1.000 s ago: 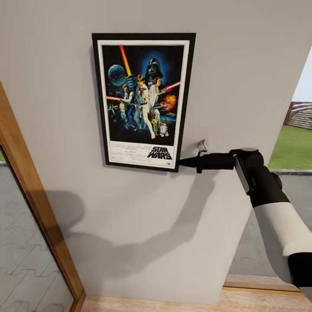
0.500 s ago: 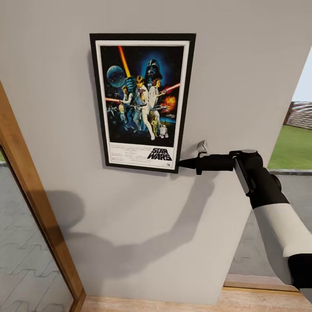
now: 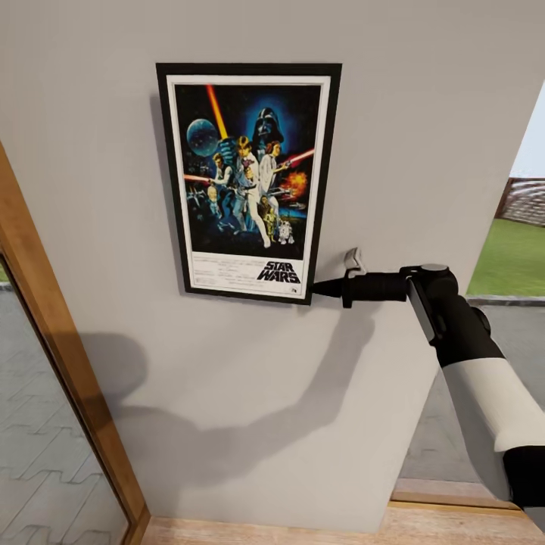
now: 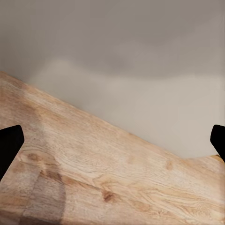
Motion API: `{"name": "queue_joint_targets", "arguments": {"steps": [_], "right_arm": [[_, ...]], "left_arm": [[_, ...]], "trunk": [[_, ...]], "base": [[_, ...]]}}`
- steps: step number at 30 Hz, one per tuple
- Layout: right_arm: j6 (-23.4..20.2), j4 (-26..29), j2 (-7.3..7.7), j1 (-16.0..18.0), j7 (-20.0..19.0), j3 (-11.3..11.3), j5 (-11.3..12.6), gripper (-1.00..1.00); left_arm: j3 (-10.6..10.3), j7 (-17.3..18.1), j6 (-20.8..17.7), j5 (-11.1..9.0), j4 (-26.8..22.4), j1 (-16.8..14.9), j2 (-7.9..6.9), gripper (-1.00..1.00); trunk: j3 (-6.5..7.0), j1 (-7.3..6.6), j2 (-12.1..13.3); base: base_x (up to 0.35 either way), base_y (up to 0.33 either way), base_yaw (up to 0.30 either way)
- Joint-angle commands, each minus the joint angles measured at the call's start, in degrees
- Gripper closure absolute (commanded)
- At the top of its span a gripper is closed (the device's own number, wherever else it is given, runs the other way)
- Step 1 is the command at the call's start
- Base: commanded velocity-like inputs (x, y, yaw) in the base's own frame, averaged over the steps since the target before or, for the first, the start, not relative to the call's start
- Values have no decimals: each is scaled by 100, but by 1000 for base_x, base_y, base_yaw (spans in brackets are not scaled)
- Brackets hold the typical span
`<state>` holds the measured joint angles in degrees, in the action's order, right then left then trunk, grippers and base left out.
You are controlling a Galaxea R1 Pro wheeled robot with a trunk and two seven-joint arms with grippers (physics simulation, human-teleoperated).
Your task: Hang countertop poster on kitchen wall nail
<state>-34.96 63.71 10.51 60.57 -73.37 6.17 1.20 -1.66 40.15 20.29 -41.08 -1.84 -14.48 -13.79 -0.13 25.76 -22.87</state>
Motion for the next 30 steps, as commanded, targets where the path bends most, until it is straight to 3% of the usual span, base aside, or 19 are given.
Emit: {"name": "queue_joint_targets", "arguments": {"steps": [1, 30], "right_arm": [[-55, 1, 4, -26, -10, 7, 17, 100], [-46, -2, 4, -82, -10, 7, 12, 100]], "left_arm": [[-18, 13, 28, -14, 8, -3, -1, -100], [-18, 10, 28, -14, 8, -3, -1, -100]], "trunk": [[-2, 2, -5], [-2, 2, -5]], "base": [[0, 0, 0], [0, 0, 0]]}}
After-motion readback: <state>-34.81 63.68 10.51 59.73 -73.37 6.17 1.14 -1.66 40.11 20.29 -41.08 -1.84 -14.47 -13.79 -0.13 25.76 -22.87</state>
